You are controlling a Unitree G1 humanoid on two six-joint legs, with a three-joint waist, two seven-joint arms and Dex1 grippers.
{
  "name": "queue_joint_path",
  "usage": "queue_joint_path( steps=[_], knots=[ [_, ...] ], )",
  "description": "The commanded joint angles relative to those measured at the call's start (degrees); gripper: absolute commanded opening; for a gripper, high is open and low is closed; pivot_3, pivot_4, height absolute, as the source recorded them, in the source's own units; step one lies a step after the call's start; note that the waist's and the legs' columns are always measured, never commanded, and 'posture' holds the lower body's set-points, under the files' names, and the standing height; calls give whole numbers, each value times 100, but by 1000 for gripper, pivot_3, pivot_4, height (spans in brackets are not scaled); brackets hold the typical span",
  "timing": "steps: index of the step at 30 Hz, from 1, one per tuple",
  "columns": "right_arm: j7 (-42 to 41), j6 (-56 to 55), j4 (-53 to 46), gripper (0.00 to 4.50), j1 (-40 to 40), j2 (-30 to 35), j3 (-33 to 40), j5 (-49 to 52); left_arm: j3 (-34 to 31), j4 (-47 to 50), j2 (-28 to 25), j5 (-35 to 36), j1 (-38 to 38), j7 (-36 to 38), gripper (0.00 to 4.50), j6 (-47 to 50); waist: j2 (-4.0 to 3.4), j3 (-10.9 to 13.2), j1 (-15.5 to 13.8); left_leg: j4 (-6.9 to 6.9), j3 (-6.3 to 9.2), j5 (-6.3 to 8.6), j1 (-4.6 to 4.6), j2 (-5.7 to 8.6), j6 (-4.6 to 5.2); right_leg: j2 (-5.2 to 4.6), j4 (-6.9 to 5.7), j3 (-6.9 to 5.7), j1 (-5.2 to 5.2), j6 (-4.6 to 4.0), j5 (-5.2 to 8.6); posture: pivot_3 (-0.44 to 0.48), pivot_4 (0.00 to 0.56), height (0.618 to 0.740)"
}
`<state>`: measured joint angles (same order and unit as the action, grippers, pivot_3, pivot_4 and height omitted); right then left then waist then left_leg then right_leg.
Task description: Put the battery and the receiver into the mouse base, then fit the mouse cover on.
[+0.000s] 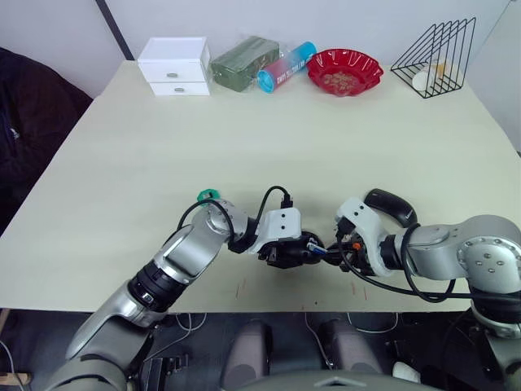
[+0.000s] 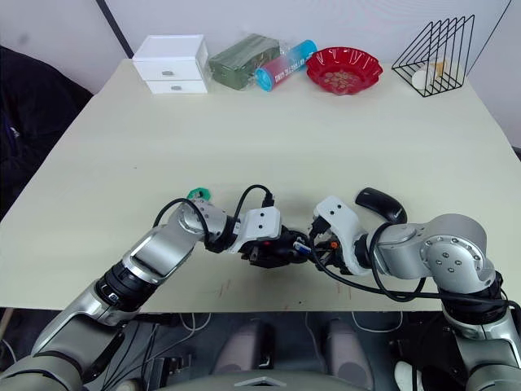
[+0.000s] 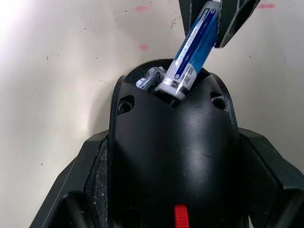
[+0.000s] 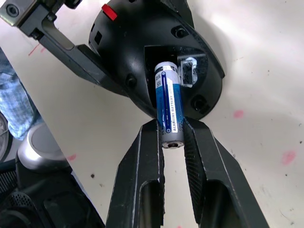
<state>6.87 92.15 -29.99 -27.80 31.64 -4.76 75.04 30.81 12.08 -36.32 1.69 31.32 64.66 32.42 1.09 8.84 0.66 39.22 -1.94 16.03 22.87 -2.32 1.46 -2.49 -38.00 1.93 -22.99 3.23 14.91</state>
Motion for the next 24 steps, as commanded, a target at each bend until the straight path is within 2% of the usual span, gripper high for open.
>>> queue_joint_path(
  steps=[1,6,13,17,22,24],
  knots=[
    [623,35,180,108,-153,-21,-19,597,196,-172,7,-195,-89,-36,2931,74,0,0,-4,0,0,0,0,0,0,-1,0,-1,0,0,0,0,150,740],
    [1627,-269,561,108,-268,130,-351,1566,194,-161,20,-197,-105,-44,2931,87,0,0,-2,0,0,0,1,1,0,-3,1,-1,0,0,0,0,150,740],
    [2984,-1510,832,108,-557,702,-1375,3093,208,-152,25,-220,-114,-36,2931,94,0,0,1,0,0,0,2,1,1,-7,2,-3,0,0,0,0,150,740],
    [3333,-1970,859,108,-726,866,-1765,3452,222,-87,8,-203,-148,-8,2931,132,0,0,10,-1,1,0,2,1,1,-7,3,-4,0,0,0,0,150,740],
    [3347,-2192,824,108,-860,1042,-2055,3558,220,-101,31,-214,-145,-19,2931,141,0,0,12,-1,2,0,2,-1,1,-7,3,-4,0,-1,0,0,150,740],
    [3318,-2253,808,1203,-891,1099,-2114,3558,221,-122,33,-222,-134,-15,2931,131,0,0,12,-1,2,0,2,-2,1,-8,3,-5,0,-1,0,0,150,740]
  ],
)
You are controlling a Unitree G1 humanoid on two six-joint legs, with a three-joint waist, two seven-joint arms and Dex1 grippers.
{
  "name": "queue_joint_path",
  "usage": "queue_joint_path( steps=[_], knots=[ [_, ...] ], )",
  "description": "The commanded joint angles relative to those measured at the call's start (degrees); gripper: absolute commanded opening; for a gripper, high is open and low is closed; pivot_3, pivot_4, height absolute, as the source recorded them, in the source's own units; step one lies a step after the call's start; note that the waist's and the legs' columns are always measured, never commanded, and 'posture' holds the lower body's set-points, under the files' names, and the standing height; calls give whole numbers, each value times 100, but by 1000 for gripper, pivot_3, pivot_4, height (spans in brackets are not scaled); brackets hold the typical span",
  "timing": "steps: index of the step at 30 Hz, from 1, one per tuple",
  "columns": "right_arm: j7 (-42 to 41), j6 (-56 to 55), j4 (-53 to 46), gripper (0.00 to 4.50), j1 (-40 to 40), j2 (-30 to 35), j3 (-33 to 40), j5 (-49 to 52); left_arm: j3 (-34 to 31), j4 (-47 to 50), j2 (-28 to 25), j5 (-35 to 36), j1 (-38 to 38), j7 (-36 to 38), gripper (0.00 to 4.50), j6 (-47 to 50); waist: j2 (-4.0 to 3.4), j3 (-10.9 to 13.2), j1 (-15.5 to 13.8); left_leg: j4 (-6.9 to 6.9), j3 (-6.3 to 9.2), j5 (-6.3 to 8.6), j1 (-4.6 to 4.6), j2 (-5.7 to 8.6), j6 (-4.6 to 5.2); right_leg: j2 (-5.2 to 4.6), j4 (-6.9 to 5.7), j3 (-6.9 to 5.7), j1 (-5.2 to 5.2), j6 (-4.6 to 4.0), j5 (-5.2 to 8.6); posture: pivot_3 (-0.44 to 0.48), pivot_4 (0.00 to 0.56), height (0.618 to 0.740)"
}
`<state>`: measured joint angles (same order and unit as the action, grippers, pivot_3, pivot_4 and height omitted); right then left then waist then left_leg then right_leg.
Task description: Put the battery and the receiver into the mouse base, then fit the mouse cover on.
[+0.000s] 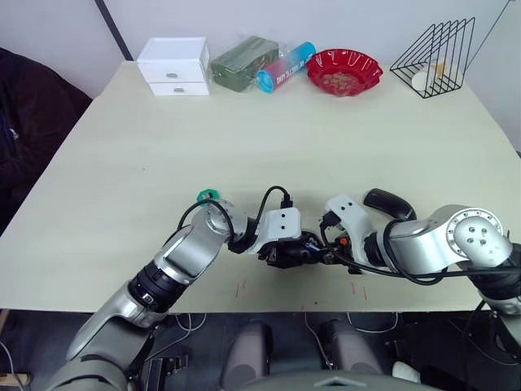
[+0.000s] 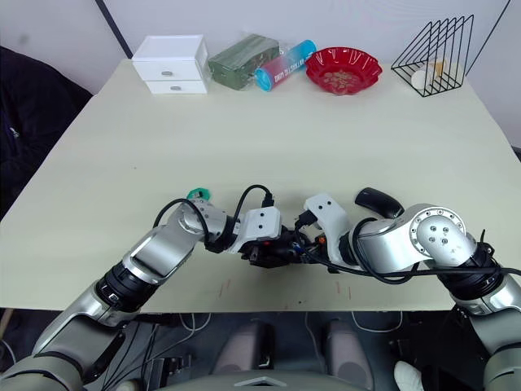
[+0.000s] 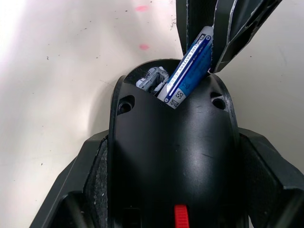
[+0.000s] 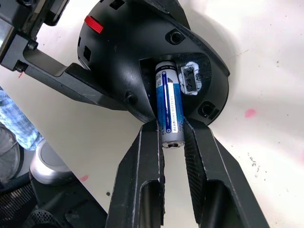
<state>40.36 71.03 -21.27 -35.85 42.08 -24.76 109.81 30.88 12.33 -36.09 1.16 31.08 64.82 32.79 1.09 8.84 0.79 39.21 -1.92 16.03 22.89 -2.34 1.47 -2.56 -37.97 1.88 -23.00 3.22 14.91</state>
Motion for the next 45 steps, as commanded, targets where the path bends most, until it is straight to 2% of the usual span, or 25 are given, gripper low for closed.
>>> queue_joint_path(
  steps=[1,4,9,13,19,22,24,25,26,29,30,39,45],
  knots=[
    [-47,-175,-71,1555,-90,76,-132,91,213,-162,11,-175,-104,-30,2931,84,0,0,-1,0,0,0,0,0,0,0,0,0,0,0,0,0,150,740],
    [-106,-257,-99,2836,-96,159,-181,135,208,-203,22,-187,-90,-37,2931,60,0,0,-8,0,1,0,2,-2,0,-2,1,-2,0,-1,0,0,150,740],
    [-314,-314,-244,2836,-86,351,-163,217,218,-205,12,-197,-112,-26,2931,35,0,0,-15,0,6,1,10,-4,2,-10,6,-10,-2,0,0,0,150,740],
    [-920,-255,-558,2836,61,673,178,3,228,-191,33,-187,-112,-25,2931,44,0,1,-27,0,10,1,12,-4,2,-12,7,-14,-2,0,1,0,150,740],
    [-2077,-405,-1119,2836,480,1024,751,-957,247,-219,84,-198,-76,-31,2931,26,0,1,-34,-1,27,1,23,-3,3,-15,16,-31,-2,-1,1,0,150,740],
    [-2955,-486,-1474,2836,901,1213,1039,-1805,249,-266,111,-219,-58,-41,2931,0,0,1,-54,-1,36,1,25,-1,3,-15,15,-38,-1,-1,2,0,150,740],
    [-3902,-1033,-1763,2454,1337,1292,1110,-2825,235,-275,83,-223,-76,-19,2931,-37,0,0,-85,-1,38,1,27,0,3,-15,16,-40,-1,-1,2,0,150,740],
    [-4225,-1304,-1787,2052,1622,1230,1228,-3150,243,-280,90,-232,-65,-7,2931,-56,0,0,-93,0,44,1,33,7,3,-16,22,-45,-1,0,2,0,150,740],
    [-4930,-1771,-1946,1742,1922,1236,1223,-3704,246,-282,104,-230,-57,3,2931,-49,0,0,-110,0,48,1,35,9,3,-14,24,-50,-1,0,2,0,150,740],
    [-6218,-2639,-2128,231,2529,1268,1219,-4821,266,-337,149,-250,-7,6,2931,-39,-1,0,-147,1,60,1,49,13,3,-11,28,-63,-7,0,2,0,150,740],
    [-6471,-2861,-2123,37,2663,1173,1257,-5010,268,-364,155,-257,4,7,2931,-46,-1,0,-148,3,60,1,55,14,3,-11,27,-64,-13,0,2,0,150,740],
    [-7573,-4082,-1768,37,3430,527,1297,-6592,278,-372,186,-264,29,18,2931,-43,2,-2,-158,19,64,0,60,17,2,-10,19,-69,-13,1,1,0,150,740],
    [-8063,-5121,-979,37,3681,-195,1306,-7412,228,-414,210,-254,36,-31,2931,-15,1,-2,-161,19,65,0,59,19,1,-10,17,-71,-12,1,2,0,150,740]
  ],
)
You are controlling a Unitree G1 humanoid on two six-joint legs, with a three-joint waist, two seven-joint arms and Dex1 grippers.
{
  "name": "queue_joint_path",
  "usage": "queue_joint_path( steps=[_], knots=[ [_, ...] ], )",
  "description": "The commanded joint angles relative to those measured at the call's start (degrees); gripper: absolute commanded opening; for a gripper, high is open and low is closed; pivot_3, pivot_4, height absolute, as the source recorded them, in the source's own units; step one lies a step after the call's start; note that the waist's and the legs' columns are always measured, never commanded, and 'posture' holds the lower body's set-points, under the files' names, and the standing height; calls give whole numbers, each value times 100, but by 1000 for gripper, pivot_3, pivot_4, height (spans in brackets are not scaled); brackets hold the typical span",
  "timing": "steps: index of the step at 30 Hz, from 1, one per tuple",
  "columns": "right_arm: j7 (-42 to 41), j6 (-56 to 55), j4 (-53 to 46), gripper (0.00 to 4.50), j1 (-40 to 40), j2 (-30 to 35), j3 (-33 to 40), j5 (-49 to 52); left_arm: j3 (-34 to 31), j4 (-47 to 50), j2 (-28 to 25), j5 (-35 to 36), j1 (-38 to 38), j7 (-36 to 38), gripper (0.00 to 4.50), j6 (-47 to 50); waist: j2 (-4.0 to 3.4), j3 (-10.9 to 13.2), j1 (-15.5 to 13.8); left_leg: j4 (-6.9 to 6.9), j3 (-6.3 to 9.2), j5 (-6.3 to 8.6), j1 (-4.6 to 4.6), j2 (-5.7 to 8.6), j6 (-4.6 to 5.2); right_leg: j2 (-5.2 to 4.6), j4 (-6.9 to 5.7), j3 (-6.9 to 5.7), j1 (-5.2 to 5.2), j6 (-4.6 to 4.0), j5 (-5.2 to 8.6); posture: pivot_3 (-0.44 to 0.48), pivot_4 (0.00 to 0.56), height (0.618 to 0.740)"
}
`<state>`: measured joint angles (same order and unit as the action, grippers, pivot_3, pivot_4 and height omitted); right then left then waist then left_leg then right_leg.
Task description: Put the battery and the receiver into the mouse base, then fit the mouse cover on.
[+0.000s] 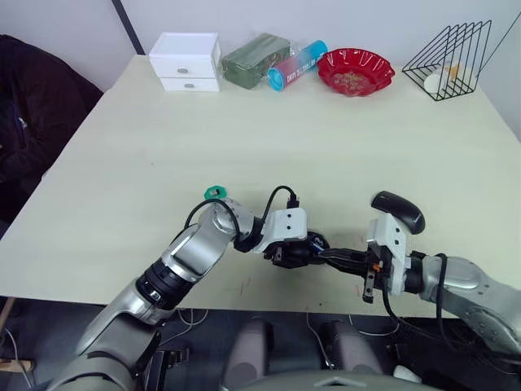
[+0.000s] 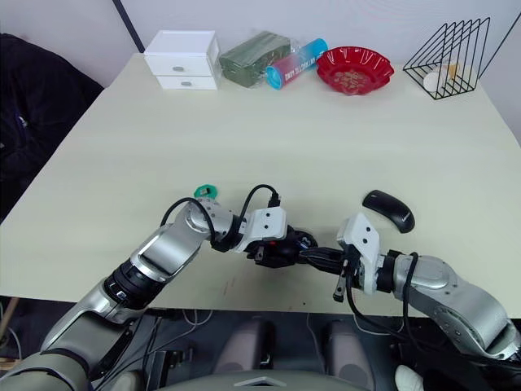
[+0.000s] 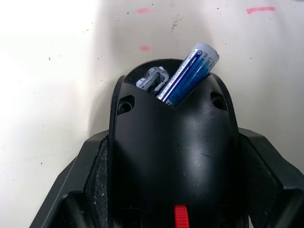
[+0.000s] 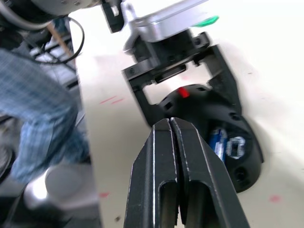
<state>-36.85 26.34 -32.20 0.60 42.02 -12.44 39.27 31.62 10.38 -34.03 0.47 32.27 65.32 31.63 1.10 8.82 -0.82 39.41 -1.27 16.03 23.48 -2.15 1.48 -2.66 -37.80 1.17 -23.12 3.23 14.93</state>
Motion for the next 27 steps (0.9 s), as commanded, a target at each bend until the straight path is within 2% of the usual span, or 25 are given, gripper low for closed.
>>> queue_joint_path(
  steps=[1,9,18,27],
  knots=[
    [-498,-910,197,37,46,-263,10,-547,147,-227,6,-185,-80,-85,2931,100,0,0,-1,0,0,0,0,0,0,0,0,0,0,0,0,0,150,740],
    [-1011,-1998,933,37,71,-740,-88,-1542,148,-236,-18,-196,-98,-58,2931,73,-4,-2,-1,1,-1,-1,-5,0,-1,0,-5,1,1,0,0,0,150,740],
    [-1181,-2353,1333,37,221,-1195,-6,-1708,136,-261,0,-206,-82,-81,2931,91,-4,-2,0,-1,-5,0,-41,1,-1,0,-5,4,36,-2,1,0,150,740],
    [-1335,-2486,1690,37,174,-1338,21,-1877,150,-218,-3,-199,-79,-58,2931,120,-5,-2,1,-6,-10,0,-58,1,-1,0,-5,10,48,-2,2,0,150,740]
  ],
)
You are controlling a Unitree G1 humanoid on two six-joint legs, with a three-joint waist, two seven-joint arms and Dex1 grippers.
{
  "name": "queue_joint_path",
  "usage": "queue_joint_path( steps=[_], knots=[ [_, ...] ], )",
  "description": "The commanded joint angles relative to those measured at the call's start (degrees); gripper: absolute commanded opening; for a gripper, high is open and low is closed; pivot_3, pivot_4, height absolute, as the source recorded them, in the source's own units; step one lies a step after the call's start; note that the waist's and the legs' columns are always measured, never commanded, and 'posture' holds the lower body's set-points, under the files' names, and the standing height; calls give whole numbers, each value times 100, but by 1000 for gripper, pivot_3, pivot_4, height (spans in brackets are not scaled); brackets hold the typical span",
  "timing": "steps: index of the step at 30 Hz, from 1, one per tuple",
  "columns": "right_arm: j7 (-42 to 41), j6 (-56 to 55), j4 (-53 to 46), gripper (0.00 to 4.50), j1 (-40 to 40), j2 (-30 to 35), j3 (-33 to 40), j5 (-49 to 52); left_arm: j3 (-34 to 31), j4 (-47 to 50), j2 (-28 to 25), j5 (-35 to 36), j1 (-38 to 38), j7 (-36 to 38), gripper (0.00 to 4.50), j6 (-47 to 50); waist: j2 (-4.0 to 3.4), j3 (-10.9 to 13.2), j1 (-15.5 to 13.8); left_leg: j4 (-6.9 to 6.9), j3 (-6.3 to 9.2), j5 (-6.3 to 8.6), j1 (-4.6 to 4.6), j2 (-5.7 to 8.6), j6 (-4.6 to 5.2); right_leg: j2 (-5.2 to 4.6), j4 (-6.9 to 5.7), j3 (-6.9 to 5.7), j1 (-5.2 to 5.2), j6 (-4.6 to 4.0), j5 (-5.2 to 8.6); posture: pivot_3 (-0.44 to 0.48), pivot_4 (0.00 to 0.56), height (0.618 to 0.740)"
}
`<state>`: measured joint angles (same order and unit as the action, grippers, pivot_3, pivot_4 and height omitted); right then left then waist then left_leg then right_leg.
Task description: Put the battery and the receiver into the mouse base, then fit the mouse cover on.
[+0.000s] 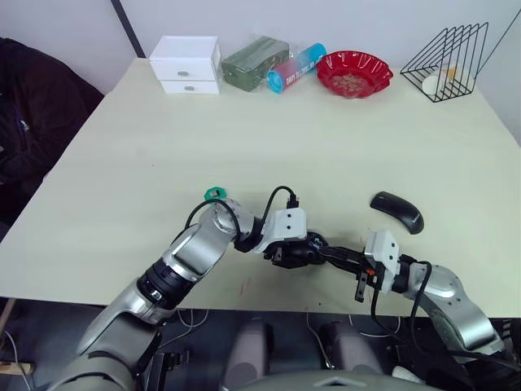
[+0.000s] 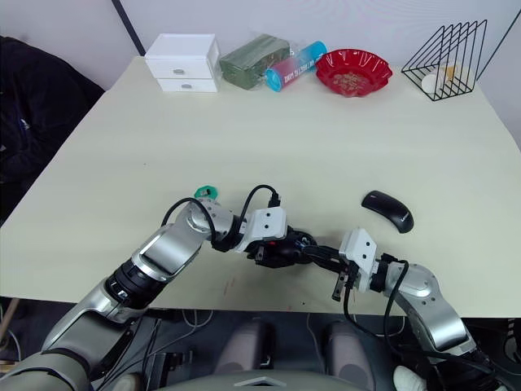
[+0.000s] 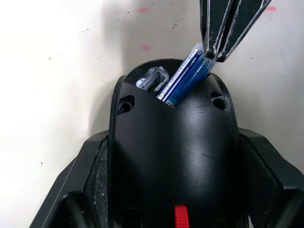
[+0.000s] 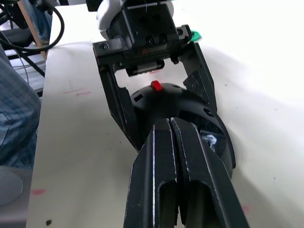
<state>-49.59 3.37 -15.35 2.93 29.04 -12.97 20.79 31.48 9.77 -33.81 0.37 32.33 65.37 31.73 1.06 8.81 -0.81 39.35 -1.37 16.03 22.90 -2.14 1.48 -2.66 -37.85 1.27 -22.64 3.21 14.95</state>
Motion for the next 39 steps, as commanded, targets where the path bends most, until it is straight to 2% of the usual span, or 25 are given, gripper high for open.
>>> queue_joint_path(
  steps=[1,21,29,34,39],
  knots=[
    [-75,-215,63,37,-72,-65,68,-65,165,-150,-29,-192,-88,-61,2931,112,0,0,1,0,0,0,0,0,0,0,0,0,0,0,0,0,150,740],
    [-70,-397,653,37,-73,-420,-4,-344,164,-29,-87,-174,-116,-13,2931,180,-9,-8,16,-1,-3,0,-11,-1,0,2,-6,5,3,-1,0,0,150,740],
    [34,462,1024,37,-229,-264,-81,-521,155,-33,-85,-171,-121,-16,2931,189,-17,-37,30,-3,-6,0,-19,-2,0,4,-6,9,9,-2,1,0,150,740],
    [63,1226,852,37,-269,6,-194,-592,149,-35,-77,-165,-115,-16,2931,199,-18,-62,34,-5,-5,0,-23,-3,0,5,-6,8,11,-3,1,0,150,740],
    [-5,1180,491,37,-232,188,-130,-523,138,-64,-53,-154,-101,-40,2931,182,-17,-76,31,-7,-6,0,-23,-3,0,5,-3,9,12,-3,2,0,150,740]
  ],
)
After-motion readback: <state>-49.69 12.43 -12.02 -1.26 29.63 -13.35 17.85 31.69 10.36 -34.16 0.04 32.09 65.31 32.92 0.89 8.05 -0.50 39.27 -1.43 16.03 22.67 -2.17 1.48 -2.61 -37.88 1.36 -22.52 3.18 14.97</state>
